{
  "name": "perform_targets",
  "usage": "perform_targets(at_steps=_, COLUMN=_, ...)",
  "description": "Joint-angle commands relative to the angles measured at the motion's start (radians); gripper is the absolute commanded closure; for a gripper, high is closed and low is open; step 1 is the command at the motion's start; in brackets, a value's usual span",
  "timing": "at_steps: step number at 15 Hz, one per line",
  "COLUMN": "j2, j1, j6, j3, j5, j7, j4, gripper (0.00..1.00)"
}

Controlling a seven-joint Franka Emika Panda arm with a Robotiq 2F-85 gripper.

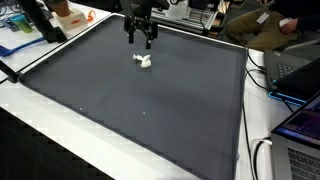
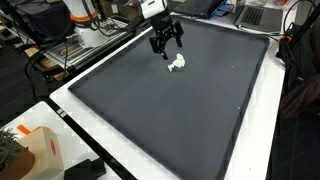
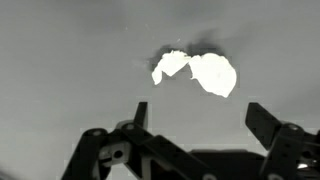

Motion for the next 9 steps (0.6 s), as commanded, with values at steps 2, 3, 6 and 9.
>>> perform_targets(at_steps=2, j2=0.008, j1=-0.076, j6=-0.089, j3=0.074, j5=0.041, j7=-0.040, j4=0.035, gripper=0.00)
perform_targets(at_steps=3, j2=0.010, j1=-0.093, j6=-0.110, j3=0.090, j5=0.052, j7=-0.053, j4=0.046, gripper=0.00)
perform_targets(at_steps=6, j2=0.003, j1=-0.140, j6=-0.181, j3=0.131, j5=0.101, j7=-0.103, j4=0.078, gripper=0.00)
perform_targets(at_steps=9, j2=-0.010, j1=0.033, j6=-0.159, j3=-0.029, j5=0.195, j7=-0.159, j4=0.075, gripper=0.00)
